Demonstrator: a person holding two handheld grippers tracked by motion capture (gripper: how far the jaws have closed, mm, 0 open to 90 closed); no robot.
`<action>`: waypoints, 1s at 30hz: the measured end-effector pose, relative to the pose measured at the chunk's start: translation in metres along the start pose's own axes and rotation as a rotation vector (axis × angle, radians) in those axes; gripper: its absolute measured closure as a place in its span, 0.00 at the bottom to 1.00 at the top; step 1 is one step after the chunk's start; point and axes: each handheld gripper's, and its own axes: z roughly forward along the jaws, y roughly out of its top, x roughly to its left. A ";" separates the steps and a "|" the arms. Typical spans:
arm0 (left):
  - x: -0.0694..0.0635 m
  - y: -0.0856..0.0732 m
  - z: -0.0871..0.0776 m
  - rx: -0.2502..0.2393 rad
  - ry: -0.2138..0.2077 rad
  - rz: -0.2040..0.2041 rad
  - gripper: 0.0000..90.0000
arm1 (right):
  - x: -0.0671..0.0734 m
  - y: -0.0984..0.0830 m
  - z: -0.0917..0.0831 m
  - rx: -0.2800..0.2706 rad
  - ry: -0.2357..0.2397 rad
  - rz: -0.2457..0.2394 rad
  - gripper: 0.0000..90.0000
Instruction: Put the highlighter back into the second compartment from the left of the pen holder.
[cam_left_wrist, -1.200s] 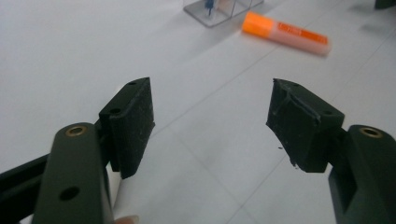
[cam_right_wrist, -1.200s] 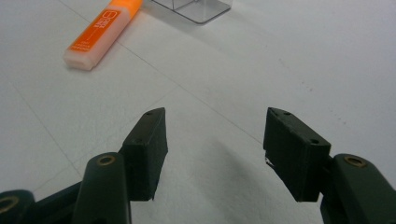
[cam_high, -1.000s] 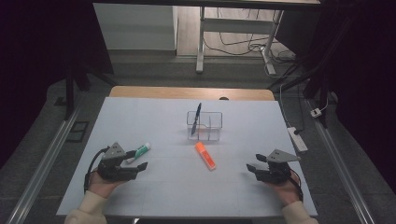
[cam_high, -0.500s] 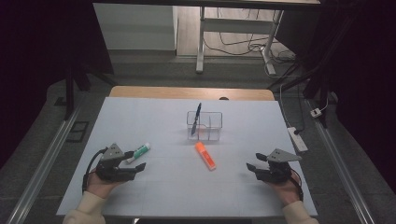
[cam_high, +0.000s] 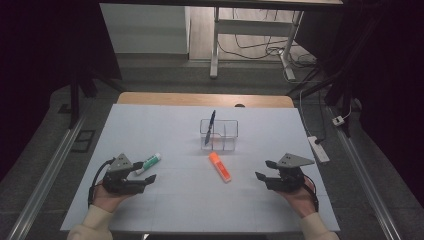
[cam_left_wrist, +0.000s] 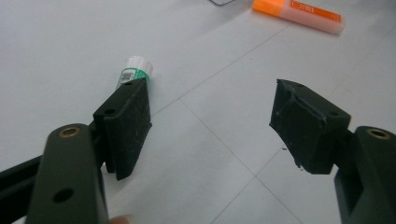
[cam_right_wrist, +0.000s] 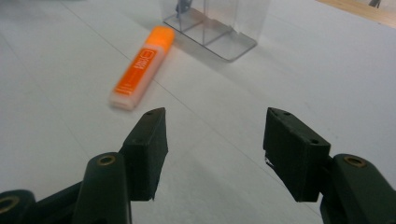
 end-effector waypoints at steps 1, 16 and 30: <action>0.000 0.000 0.000 -0.001 -0.001 0.000 0.32 | 0.002 0.003 0.000 0.004 0.003 -0.004 0.44; 0.000 -0.002 0.000 0.008 0.001 0.005 0.31 | 0.014 0.032 0.022 0.029 0.042 -0.002 0.43; -0.003 -0.001 0.004 0.025 0.004 0.030 0.31 | 0.027 0.053 0.048 0.072 0.072 -0.021 0.43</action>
